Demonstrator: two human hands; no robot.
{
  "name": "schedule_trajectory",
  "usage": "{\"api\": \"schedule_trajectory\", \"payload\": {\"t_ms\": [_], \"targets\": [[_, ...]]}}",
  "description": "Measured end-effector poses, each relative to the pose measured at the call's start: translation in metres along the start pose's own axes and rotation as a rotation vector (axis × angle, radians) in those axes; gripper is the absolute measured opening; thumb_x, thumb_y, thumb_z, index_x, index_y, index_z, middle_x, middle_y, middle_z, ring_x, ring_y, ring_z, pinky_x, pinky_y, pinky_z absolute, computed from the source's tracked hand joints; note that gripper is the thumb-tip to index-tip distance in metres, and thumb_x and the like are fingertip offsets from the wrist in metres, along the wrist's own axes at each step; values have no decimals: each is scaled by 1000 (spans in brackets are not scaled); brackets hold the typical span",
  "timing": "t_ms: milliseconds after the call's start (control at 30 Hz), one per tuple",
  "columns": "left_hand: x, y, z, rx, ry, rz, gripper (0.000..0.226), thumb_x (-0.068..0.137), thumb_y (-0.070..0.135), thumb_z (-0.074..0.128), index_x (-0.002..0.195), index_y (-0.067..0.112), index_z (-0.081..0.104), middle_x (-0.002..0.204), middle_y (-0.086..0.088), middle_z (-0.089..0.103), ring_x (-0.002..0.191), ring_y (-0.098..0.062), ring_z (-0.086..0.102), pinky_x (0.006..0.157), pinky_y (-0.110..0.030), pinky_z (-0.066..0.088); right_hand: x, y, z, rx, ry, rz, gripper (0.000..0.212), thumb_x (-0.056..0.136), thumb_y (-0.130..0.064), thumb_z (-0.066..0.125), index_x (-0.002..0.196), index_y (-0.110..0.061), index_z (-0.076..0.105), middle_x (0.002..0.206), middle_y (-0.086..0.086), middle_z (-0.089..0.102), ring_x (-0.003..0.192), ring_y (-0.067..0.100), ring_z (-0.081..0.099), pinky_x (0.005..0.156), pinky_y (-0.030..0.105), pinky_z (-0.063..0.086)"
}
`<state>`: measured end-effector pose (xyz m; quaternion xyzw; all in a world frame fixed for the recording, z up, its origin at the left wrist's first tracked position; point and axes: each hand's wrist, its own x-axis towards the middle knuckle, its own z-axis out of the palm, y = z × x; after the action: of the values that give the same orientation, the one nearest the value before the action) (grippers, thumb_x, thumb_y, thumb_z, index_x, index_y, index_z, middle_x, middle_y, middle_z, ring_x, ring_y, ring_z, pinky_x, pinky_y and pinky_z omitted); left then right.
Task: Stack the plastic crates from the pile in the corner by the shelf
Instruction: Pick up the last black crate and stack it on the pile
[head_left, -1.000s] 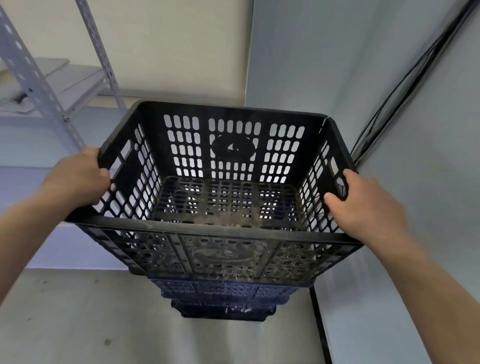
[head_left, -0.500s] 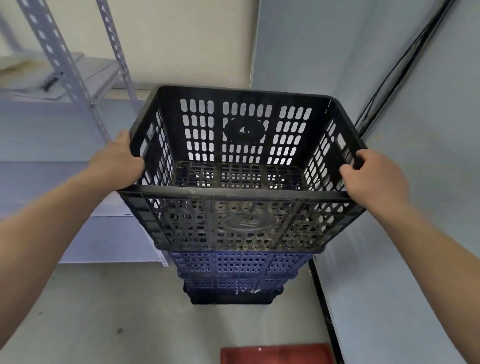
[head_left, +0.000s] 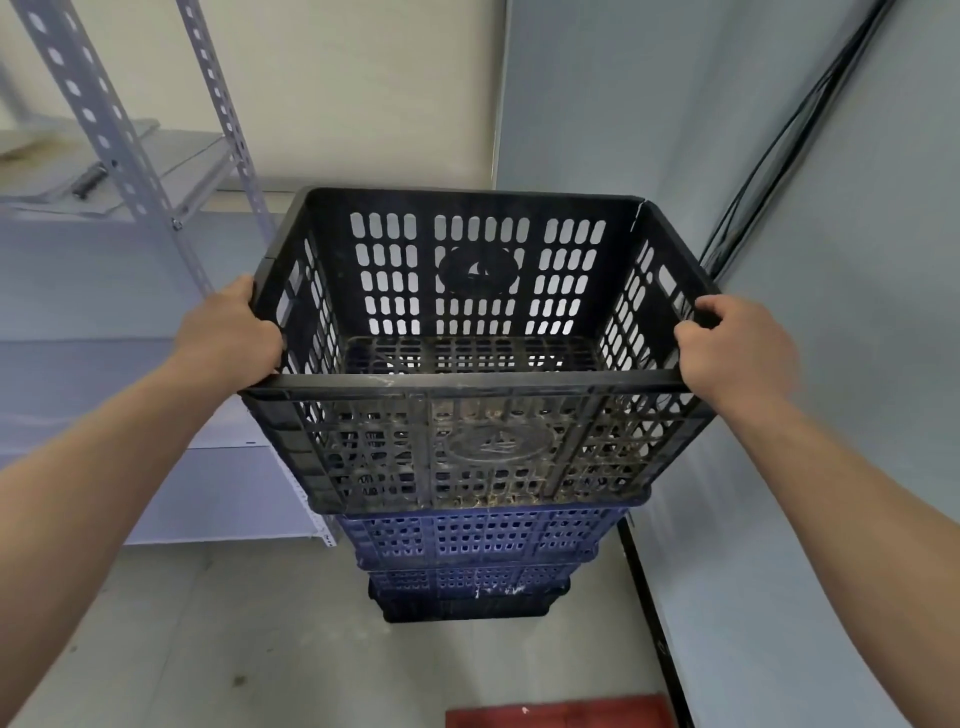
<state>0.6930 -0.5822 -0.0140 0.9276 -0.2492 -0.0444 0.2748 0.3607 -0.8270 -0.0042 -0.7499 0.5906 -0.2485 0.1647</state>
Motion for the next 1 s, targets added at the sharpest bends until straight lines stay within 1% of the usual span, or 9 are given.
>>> {"api": "schedule_trajectory", "payload": {"t_ms": [167,333,467,600,700,767,833,900,1000], "targets": [[0,3,-4,-49,-54,-11,44,67,13,45,109,24,52,92,-15,68,80,-41,67,80,-52,57,3,7,4,-69,-36,11,51,81,-43,48,119,-18,71,116,5,69,103,35,63,85,41,51],[-2,1,-3,-85,-34,-22,44,64,17,44,106,26,53,89,-14,68,78,-41,67,78,-51,57,5,7,5,8,16,6,44,90,-35,55,129,-23,70,127,3,69,113,31,64,96,42,50],[-7,7,4,-136,-16,-14,36,77,11,48,108,27,54,91,-12,69,81,-40,67,81,-51,56,12,7,3,27,42,3,41,91,-30,58,128,-20,71,125,5,72,114,33,64,95,41,50],[-6,7,9,-162,-8,0,31,81,7,51,104,28,51,89,-11,68,79,-38,68,79,-51,57,15,8,-2,-8,18,-11,34,93,-26,60,123,-19,73,125,9,71,115,36,62,92,39,47],[-4,10,9,-156,-43,-1,34,84,7,52,114,23,48,91,-14,66,80,-37,66,74,-49,58,20,12,-1,-52,-27,-26,43,90,-33,61,130,-19,69,135,8,64,117,36,61,94,42,48],[3,13,6,-114,-92,-46,39,86,11,57,122,18,43,92,-14,61,79,-33,62,64,-40,52,29,12,-3,-94,-96,-29,52,88,-38,64,136,-21,64,138,11,57,115,38,61,95,44,49],[15,18,1,-65,-154,-84,39,89,17,61,123,12,42,93,-14,57,77,-30,57,60,-35,44,45,9,-7,-162,-164,-20,54,85,-40,66,136,-25,58,128,13,57,106,39,61,90,45,51],[31,26,0,-74,-193,-103,36,91,19,62,120,7,45,91,-16,58,75,-29,59,57,-35,45,63,3,-10,-212,-237,-9,46,84,-40,66,125,-24,55,106,8,63,93,35,60,78,41,49],[55,37,6,-15,-150,-114,34,91,20,61,118,4,48,87,-16,58,67,-28,58,48,-33,42,92,-2,2,-252,-292,-15,48,85,-31,63,129,-20,49,105,9,66,94,35,60,77,39,48]]}}
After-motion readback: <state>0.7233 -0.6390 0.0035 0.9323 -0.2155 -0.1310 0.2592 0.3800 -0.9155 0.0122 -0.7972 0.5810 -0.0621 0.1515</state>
